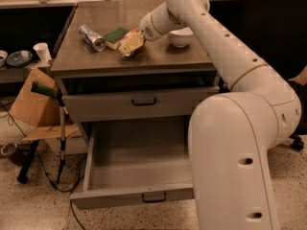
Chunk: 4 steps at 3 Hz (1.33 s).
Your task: Place coke can into middle drawer
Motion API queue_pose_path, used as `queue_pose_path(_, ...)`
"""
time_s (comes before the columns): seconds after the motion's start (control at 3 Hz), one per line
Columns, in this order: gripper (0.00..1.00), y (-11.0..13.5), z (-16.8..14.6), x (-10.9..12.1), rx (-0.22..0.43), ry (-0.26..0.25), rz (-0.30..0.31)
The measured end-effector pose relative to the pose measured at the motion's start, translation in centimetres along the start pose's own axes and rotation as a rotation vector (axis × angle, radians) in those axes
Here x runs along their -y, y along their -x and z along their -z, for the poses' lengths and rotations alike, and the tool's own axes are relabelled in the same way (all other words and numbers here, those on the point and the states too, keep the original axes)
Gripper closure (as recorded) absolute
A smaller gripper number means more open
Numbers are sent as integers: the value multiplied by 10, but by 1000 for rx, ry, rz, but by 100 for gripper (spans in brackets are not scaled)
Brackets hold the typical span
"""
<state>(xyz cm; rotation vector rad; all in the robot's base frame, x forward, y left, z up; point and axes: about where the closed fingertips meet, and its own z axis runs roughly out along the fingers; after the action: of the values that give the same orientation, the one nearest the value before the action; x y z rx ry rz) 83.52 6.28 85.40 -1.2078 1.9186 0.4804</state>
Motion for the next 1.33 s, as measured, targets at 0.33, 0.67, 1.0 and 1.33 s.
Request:
queue_pose_path(0.33,81,-1,23,0,31,-7,12)
queue_pose_path(0.67,100,-1,54,-3,55,-23,28)
queue_pose_path(1.0,100,10,109,-22,99,-69,71)
queue_pose_path(1.33,100,19,166,-63,116,-103,98)
